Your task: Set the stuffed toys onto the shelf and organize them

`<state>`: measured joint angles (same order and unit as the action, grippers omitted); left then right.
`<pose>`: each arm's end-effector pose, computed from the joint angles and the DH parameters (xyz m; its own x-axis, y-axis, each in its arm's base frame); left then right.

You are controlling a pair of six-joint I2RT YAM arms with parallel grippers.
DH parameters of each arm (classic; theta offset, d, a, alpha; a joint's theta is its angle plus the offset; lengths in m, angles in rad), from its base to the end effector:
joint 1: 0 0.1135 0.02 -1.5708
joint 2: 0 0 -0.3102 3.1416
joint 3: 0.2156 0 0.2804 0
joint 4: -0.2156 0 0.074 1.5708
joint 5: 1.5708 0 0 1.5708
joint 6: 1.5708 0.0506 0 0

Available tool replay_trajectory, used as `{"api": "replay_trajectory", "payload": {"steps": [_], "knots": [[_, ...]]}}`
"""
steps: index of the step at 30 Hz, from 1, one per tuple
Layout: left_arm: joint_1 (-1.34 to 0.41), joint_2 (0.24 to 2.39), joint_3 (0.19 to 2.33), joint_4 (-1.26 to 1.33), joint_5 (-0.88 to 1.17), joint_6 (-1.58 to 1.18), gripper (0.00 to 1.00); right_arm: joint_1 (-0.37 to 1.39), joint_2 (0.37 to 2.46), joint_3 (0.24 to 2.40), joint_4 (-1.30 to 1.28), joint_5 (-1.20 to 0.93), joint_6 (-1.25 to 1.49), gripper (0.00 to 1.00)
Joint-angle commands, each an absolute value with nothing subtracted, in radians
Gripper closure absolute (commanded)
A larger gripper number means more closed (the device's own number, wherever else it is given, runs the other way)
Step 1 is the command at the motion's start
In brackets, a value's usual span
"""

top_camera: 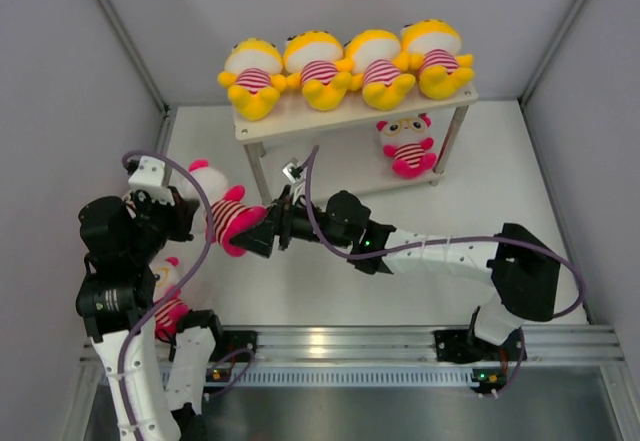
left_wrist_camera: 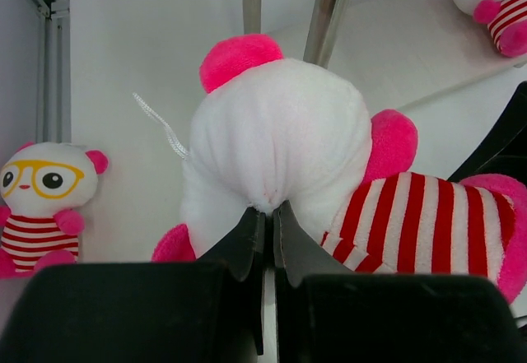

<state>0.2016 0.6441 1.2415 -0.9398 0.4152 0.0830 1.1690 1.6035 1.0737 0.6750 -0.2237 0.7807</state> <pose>0.0805 -0.0044 0.4630 -0.3121 0.0136 -0.9499 0.2157 0.9748 -0.0569 0.1535 0.3899 0.3547 -0.6518 0.2208 -0.7255 -0.7384 0.0337 0.6736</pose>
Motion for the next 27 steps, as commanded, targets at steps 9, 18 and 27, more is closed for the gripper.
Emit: {"api": "replay_trajectory", "payload": {"steps": [9,18,27], "knots": [[0.204,0.620,1.238,-0.953,0.518,0.086,0.96,1.172,1.626,1.164,0.746,-0.206,0.704,1.00],[0.204,0.597,1.232,-0.986,0.312,0.170,0.26,1.173,1.379,1.124,0.018,-0.275,-0.042,1.00],[0.204,0.592,1.215,-0.986,0.227,0.204,0.25,1.173,1.223,1.045,-0.455,0.151,-0.434,1.00]]}}
